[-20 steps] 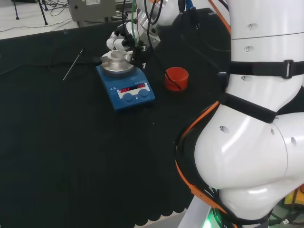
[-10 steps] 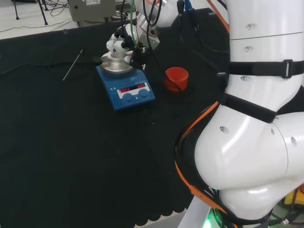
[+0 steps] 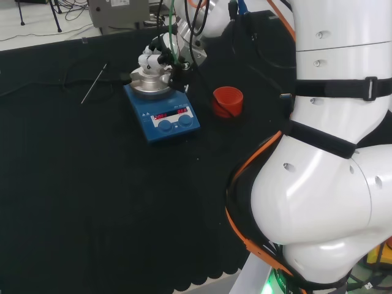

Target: Place the round-bottom flask on the heater.

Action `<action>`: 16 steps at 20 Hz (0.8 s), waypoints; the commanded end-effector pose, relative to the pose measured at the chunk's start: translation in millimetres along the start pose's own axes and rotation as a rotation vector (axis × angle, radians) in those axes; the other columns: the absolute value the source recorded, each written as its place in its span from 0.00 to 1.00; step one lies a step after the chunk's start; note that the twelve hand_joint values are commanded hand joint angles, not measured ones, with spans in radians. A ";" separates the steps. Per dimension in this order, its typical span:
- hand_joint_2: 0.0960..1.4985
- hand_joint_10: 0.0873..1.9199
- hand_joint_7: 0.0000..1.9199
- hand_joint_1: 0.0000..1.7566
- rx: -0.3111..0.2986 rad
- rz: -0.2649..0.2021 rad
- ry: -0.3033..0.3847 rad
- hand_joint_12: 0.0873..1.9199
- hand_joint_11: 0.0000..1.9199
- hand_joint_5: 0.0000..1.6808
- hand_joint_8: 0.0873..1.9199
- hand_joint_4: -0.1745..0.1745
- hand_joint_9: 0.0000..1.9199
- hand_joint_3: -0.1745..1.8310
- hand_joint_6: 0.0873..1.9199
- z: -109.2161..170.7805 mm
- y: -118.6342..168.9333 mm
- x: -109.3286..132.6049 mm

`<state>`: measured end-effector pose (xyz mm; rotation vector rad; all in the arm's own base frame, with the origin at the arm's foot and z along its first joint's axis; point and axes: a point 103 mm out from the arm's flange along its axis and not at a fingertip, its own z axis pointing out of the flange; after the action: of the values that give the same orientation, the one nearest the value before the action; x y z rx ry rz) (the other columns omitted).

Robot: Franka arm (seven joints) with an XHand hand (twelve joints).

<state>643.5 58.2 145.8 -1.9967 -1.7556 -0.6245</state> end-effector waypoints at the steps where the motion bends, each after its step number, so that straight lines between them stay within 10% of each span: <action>1: 0.65 0.19 0.36 0.62 -0.004 0.003 0.016 0.60 0.28 0.71 0.23 1.00 0.46 0.09 0.32 -5.7 -2.0 -11.1; 7: 0.68 0.19 0.35 0.60 0.013 -0.005 0.041 0.62 0.26 0.65 0.24 0.98 0.44 0.10 0.40 -9.3 -2.9 -22.5; 10: 0.65 0.20 0.33 0.56 0.011 -0.011 0.030 0.63 0.24 0.57 0.25 0.49 0.43 0.09 0.37 -12.3 -2.1 -21.5; 16: 0.62 0.21 0.33 0.54 0.003 -0.025 0.026 0.63 0.23 0.51 0.25 0.41 0.42 0.08 0.34 -16.1 -1.9 -16.9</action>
<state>639.3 34.6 147.1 -1.9600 -1.7571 -0.6504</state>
